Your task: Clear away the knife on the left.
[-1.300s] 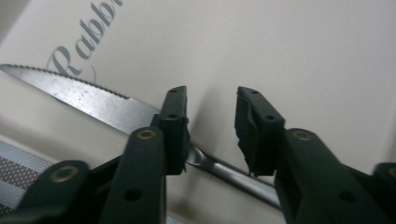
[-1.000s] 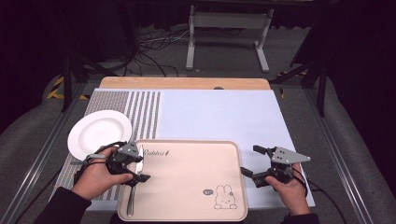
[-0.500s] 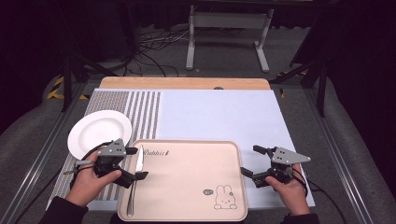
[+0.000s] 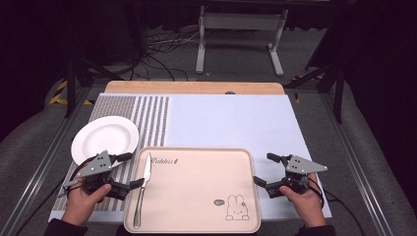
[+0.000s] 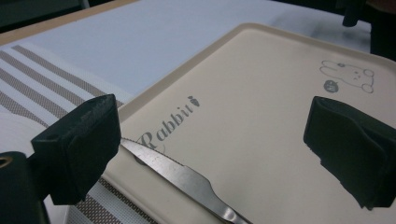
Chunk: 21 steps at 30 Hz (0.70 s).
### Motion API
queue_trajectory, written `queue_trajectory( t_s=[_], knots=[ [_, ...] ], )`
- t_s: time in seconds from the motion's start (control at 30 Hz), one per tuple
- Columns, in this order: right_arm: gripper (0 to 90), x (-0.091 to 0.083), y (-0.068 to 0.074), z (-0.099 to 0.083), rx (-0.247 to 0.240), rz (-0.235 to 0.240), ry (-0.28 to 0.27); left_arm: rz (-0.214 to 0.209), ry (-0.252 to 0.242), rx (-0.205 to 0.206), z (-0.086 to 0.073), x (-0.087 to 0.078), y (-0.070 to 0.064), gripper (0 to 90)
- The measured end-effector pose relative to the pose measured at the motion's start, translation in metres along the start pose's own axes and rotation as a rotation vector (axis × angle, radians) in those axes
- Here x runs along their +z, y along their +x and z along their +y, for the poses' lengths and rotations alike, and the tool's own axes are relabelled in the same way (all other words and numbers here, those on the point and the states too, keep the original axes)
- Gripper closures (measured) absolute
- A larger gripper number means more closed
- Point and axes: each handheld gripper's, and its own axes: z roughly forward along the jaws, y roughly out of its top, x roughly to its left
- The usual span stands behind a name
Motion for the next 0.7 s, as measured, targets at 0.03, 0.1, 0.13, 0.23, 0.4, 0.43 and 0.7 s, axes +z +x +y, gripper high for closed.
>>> queue_trajectory(
  t_s=[0.03, 0.1, 0.13, 0.23, 0.4, 0.43, 0.7],
  knots=[
    [2.6, 0.0, 0.0, 0.0, 0.001, 0.0, -0.001, -0.001, -0.015, -0.001, -0.003, -0.002, 0.0, 4.3],
    [2.6, 0.0, 0.0, 0.0, 0.0, -0.001, -0.001, 0.002, -0.043, -0.002, -0.008, -0.005, 0.002, 4.0],
    [2.6, -0.001, 0.0, -0.001, 0.0, -0.001, -0.002, 0.001, -0.052, -0.002, -0.011, -0.006, 0.003, 3.9],
    [2.6, -0.001, 0.0, -0.001, 0.004, -0.003, -0.006, 0.003, -0.061, -0.007, -0.018, -0.009, 0.005, 3.9],
    [2.6, -0.003, 0.0, 0.0, 0.001, -0.004, -0.011, 0.006, -0.08, -0.027, -0.031, -0.011, 0.01, 4.1],
    [2.5, -0.004, 0.0, 0.0, 0.003, -0.004, -0.014, 0.013, -0.078, -0.029, -0.033, -0.012, 0.011, 4.1],
    [2.4, -0.006, -0.001, -0.001, 0.007, -0.006, -0.018, 0.049, -0.039, -0.016, -0.045, -0.018, 0.011, 3.6]
  ],
)
